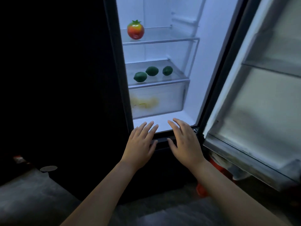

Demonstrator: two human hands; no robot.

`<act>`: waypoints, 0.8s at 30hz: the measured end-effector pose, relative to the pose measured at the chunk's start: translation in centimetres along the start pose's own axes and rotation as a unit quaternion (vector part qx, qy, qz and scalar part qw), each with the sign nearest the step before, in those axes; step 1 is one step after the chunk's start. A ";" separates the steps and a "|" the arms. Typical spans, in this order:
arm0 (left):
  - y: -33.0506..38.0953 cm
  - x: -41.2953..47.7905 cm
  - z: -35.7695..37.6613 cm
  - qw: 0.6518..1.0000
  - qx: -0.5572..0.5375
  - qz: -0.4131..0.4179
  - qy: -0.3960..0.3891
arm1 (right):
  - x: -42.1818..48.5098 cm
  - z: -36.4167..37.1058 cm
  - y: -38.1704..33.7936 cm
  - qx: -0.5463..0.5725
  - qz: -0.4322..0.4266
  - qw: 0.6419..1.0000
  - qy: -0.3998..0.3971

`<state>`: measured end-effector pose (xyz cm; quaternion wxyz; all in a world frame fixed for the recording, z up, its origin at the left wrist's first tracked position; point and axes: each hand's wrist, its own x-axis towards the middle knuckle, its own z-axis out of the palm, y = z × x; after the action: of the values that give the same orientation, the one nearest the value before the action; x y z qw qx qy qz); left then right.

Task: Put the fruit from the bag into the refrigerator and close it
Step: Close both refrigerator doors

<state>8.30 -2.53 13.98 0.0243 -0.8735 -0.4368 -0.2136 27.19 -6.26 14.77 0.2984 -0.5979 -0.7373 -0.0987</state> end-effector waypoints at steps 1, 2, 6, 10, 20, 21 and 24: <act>1.4 0.4 0.4 1.000 -0.008 0.007 -0.008 | -0.9 -0.9 1.1 -0.007 0.014 1.000 0.000; 3.0 0.8 0.7 1.000 -0.016 0.016 -0.016 | -1.9 -1.7 2.3 -0.013 0.029 1.000 0.001; 9.7 2.5 2.3 0.997 -0.030 0.052 -0.050 | -6.3 -5.0 6.8 -0.043 0.097 0.994 -0.016; 16.4 3.7 4.3 0.991 -0.022 0.097 -0.086 | -11.2 -7.8 11.4 -0.081 0.157 0.983 -0.043; 30.0 5.4 10.1 0.958 0.024 0.186 -0.216 | -22.3 -13.1 20.6 -0.114 0.239 0.960 -0.090; 31.0 5.5 10.7 0.954 0.030 0.190 -0.229 | -23.1 -13.2 21.1 -0.110 0.247 0.958 -0.100; 33.2 5.5 12.1 0.947 0.038 0.191 -0.256 | -24.7 -13.4 22.4 -0.097 0.254 0.954 -0.126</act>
<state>41.16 -16.12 9.94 -0.0146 -0.9642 -0.2613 0.0426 55.25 -27.35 7.05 0.1592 -0.7991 -0.5795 -0.0148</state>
